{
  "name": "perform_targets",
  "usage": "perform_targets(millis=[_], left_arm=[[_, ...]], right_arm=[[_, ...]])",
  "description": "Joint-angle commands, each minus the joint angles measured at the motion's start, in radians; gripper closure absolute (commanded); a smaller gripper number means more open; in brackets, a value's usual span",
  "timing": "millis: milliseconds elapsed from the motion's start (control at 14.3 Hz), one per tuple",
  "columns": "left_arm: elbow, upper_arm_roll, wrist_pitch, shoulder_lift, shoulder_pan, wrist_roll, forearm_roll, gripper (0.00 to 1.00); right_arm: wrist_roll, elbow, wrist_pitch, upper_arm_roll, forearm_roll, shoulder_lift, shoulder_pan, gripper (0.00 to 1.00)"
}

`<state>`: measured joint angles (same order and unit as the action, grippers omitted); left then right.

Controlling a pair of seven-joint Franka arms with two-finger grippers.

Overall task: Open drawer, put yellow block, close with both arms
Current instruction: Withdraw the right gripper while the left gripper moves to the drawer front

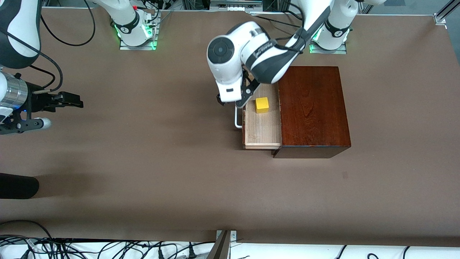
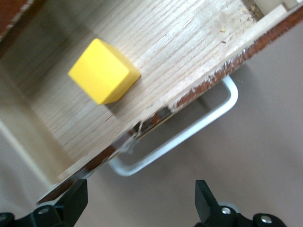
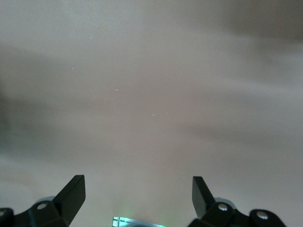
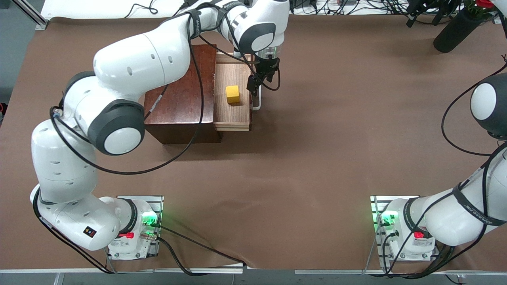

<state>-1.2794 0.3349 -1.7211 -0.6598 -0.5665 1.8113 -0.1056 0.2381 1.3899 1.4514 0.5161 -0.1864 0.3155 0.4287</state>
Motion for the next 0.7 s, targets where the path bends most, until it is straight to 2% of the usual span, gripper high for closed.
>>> perform_targets(millis=[0, 70, 210, 281, 421, 561, 631], left_arm=[[0.046, -0.022, -0.015, -0.032, -0.019, 0.031, -0.020, 0.00], [0.046, -0.024, -0.021, -0.035, -0.019, 0.031, -0.020, 0.00], [0.045, -0.025, -0.023, -0.049, -0.022, 0.040, -0.020, 0.00], [0.043, -0.027, -0.023, -0.052, -0.029, 0.046, -0.020, 0.00], [0.043, -0.025, -0.023, -0.058, -0.033, 0.049, -0.019, 0.03], [0.051, -0.025, -0.025, -0.058, -0.045, 0.049, -0.017, 0.25], [0.052, -0.021, -0.034, -0.058, -0.046, 0.043, -0.014, 0.51]], right_arm=[[0.006, 0.127, 0.072, -0.131, 0.034, -0.120, -0.092, 0.00], [0.004, 0.191, 0.120, -0.216, 0.066, -0.169, -0.160, 0.00], [-0.070, 0.312, 0.237, -0.435, 0.106, -0.252, -0.337, 0.00], [-0.100, 0.339, 0.265, -0.508, 0.116, -0.266, -0.394, 0.00], [-0.137, 0.322, 0.267, -0.531, 0.116, -0.265, -0.413, 0.00], [-0.175, 0.289, 0.265, -0.533, 0.108, -0.245, -0.409, 0.00], [-0.169, 0.264, 0.262, -0.533, 0.107, -0.231, -0.398, 0.00]])
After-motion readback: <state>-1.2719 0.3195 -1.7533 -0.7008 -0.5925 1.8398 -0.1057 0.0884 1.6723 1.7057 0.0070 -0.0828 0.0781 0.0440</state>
